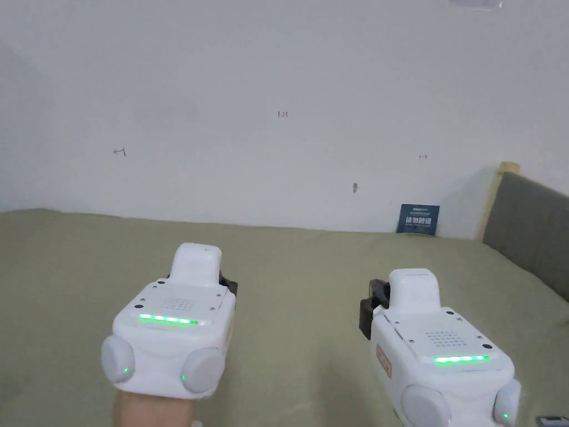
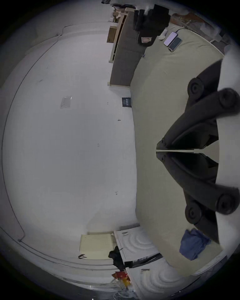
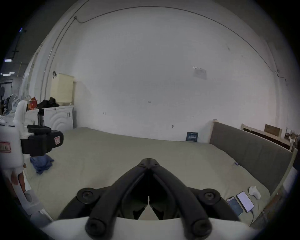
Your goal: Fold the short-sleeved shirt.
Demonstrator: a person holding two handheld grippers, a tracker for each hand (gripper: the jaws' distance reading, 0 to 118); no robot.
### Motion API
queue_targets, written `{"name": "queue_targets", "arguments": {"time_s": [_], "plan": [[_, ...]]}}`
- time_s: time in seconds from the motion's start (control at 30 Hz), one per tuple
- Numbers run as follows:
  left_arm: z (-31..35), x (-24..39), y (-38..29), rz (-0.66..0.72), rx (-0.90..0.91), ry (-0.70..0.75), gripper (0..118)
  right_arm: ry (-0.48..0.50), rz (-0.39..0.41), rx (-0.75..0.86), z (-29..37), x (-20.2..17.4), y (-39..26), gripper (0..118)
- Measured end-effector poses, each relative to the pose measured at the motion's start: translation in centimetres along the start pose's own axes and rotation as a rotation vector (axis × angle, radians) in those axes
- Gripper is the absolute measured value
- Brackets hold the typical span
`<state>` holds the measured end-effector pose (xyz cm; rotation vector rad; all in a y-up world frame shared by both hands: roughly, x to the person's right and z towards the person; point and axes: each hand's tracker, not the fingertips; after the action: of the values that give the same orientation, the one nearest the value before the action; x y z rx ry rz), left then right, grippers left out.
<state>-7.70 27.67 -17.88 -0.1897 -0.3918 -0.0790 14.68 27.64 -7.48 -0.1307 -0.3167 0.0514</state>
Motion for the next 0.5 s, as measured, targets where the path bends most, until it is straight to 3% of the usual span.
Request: {"name": "queue_targets", "arguments": {"time_s": [0.3, 0.43, 0.47, 0.5], "plan": [[0.8, -0.9, 0.4, -0.002, 0.007, 0.025, 4, 0.001, -0.047, 0.014, -0.4, -0.9, 0.1, 0], [0.9, -1.0, 0.3, -0.010, 0.016, 0.033, 7, 0.006, -0.024, 0.028, -0.7, -1.3, 0.1, 0], [1.0, -1.0, 0.3, -0.012, 0.021, 0.035, 27, 0.005, -0.024, 0.031, -0.7, -1.4, 0.1, 9], [1.0, -0.9, 0.3, -0.016, 0.035, 0.048, 63, -0.001, -0.032, 0.042, -0.7, -1.4, 0.2, 34]]}}
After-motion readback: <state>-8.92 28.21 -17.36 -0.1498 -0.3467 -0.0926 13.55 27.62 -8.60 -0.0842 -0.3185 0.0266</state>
